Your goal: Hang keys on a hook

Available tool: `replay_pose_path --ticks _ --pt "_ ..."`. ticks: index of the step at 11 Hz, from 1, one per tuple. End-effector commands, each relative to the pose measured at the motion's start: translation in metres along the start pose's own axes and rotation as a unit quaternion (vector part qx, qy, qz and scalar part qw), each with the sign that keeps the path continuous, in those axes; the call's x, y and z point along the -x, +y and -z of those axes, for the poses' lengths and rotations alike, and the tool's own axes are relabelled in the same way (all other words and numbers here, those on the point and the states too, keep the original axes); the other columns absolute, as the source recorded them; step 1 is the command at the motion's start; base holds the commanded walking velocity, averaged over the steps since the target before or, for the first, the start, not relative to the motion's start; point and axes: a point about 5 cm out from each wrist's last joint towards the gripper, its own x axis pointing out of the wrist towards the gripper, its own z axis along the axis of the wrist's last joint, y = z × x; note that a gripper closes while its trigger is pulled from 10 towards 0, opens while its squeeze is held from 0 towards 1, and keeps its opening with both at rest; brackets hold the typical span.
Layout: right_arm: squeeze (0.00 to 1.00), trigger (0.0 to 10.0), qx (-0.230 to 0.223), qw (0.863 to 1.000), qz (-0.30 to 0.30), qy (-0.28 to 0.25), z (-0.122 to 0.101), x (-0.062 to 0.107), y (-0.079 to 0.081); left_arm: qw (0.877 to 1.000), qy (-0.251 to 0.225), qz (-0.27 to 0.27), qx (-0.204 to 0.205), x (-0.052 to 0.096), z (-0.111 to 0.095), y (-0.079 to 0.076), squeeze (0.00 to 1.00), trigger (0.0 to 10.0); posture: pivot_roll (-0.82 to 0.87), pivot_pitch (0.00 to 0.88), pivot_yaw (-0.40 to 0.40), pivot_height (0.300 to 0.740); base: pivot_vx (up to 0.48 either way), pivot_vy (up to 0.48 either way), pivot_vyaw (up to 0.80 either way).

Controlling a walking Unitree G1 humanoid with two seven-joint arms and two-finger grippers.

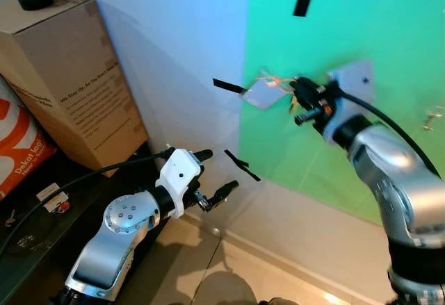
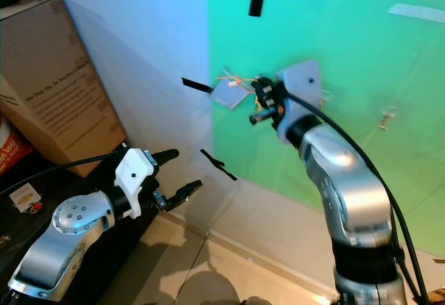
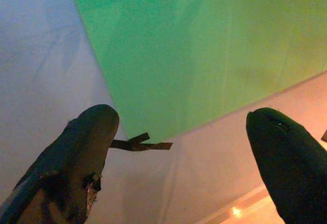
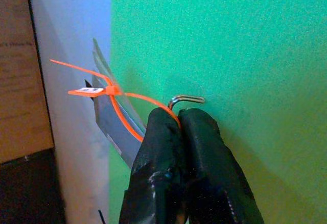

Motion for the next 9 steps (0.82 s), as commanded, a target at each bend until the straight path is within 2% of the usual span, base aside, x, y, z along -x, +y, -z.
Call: replay_pose_path --ticks 1,7,9 --pt "0.00 10.0 0.010 1.000 0.002 -0.003 -0.005 -0.003 -0.001 1.000 0.003 0.005 -0.007 0.001 -0.002 -0.001 0.00 10.0 -0.02 0.000 0.032 0.740 0.000 0.000 0.00" --pt "0.00 10.0 0.013 0.999 0.035 0.011 -0.006 -0.002 -0.012 1.000 0.005 0.011 -0.007 0.000 -0.002 -0.003 0.00 10.0 -0.03 0.000 0.036 0.740 0.000 0.000 0.00" --pt "0.00 10.0 0.007 1.000 0.012 0.001 -0.010 0.005 -0.008 1.000 0.006 0.011 -0.007 0.001 -0.001 -0.004 0.00 10.0 -0.02 0.000 0.031 0.740 0.000 0.000 0.00"
